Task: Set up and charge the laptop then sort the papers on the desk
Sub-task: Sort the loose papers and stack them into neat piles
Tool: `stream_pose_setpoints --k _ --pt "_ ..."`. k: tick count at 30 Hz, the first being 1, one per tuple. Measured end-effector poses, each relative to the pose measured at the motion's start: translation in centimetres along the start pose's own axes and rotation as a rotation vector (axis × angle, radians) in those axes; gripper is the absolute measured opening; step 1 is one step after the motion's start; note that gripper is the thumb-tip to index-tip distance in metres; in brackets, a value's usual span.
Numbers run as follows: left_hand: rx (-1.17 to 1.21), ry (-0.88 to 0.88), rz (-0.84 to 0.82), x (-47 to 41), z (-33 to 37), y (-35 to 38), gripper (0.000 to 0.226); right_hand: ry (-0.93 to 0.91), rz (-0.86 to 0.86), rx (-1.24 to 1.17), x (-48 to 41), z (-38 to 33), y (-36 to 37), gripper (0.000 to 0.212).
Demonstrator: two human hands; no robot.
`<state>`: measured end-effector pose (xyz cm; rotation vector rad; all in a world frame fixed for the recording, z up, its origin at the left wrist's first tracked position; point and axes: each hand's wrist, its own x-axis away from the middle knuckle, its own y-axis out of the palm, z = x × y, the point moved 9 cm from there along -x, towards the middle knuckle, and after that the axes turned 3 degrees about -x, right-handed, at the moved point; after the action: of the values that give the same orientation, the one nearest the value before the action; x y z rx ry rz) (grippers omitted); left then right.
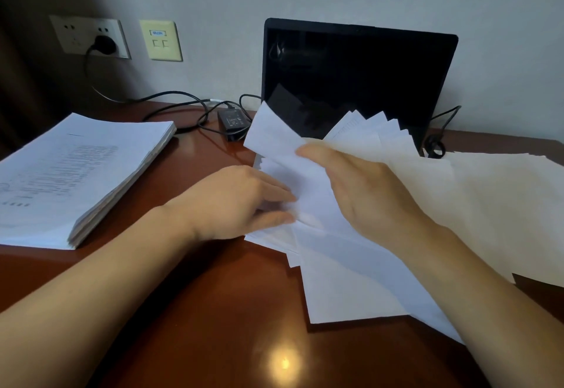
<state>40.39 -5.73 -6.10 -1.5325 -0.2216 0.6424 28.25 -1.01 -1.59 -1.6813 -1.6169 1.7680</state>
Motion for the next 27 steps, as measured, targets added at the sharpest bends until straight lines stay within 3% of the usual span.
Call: stream_pose_setpoints --k 3,6,10,13,15,19,22,27 --pt "-0.05 0.022 0.032 -0.3 0.6 0.4 0.042 -0.052 -0.108 0.132 0.1 0.6 1.5 0.043" --pt "-0.062 0.013 0.054 -0.2 0.2 -0.1 0.027 0.125 -0.216 0.141 0.4 3.4 1.9 0.04" --pt "0.017 0.014 0.023 0.5 -0.7 -1.3 0.009 0.26 0.054 0.179 0.4 5.6 -1.7 0.033" --pt "0.031 -0.008 0.074 0.9 -1.5 -2.0 0.009 0.37 0.215 0.233 0.8 6.3 -4.0 0.03" --pt "-0.001 -0.024 0.162 1.0 -1.7 -2.5 0.008 0.329 0.124 0.142 0.6 5.4 -3.2 0.035" --pt "-0.045 -0.035 0.313 0.9 -1.4 -3.6 0.005 0.211 -0.309 0.08 0.8 2.7 1.7 0.045" --pt "-0.048 -0.064 0.421 1.3 -1.6 -4.6 0.009 0.139 -0.304 0.173 0.6 2.1 1.8 0.029" --pt "-0.005 -0.128 0.566 2.0 -1.3 -5.9 0.014 0.187 -0.223 0.284 0.3 3.5 0.7 0.031"
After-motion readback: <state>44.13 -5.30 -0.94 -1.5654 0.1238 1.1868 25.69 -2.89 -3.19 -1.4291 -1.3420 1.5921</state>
